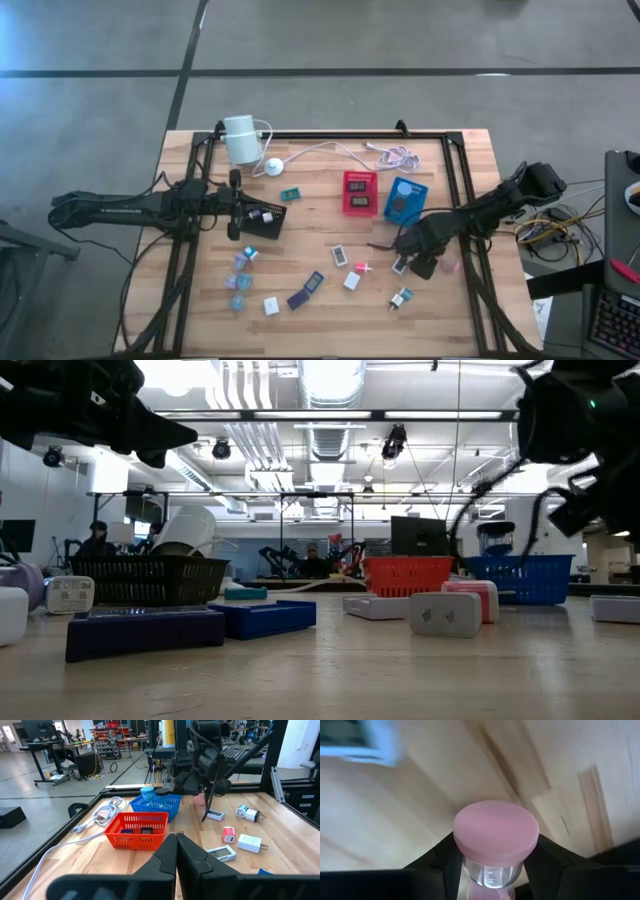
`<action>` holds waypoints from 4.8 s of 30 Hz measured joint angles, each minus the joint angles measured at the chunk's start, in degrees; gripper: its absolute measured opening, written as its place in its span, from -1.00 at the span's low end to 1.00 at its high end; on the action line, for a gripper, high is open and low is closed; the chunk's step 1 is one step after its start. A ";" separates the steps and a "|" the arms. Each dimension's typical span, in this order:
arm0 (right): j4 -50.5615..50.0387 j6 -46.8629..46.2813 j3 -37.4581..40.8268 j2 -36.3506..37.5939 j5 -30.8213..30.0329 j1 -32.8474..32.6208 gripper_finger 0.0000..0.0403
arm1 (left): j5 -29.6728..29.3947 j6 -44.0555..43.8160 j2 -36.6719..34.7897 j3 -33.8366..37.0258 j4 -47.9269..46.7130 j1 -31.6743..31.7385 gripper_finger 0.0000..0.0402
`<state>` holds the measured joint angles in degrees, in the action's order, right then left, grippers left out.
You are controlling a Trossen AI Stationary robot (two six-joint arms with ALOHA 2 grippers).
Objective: Pick & Place Office items
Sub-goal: Put the pink hourglass into the blue bin
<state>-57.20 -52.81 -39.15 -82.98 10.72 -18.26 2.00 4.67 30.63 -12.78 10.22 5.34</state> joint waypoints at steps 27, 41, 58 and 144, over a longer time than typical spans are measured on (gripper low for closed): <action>41.96 48.35 -28.72 5.34 -21.55 5.28 -0.21 | 10.32 3.86 2.02 0.05 8.15 -1.25 -0.86; 97.10 55.12 -0.13 3.51 -7.38 18.79 -0.21 | 10.47 4.49 4.34 0.05 8.91 -1.41 -0.40; 98.59 54.63 19.87 36.49 -7.67 20.57 -0.21 | 9.98 4.57 6.11 0.09 9.85 -1.41 -0.23; 104.45 57.74 -1.88 0.92 -5.55 20.28 -0.21 | 2.73 9.93 51.03 -33.37 10.99 -1.81 0.90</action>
<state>47.25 4.93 -41.03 -82.06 5.17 2.02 4.73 14.60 81.66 -46.16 21.21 3.53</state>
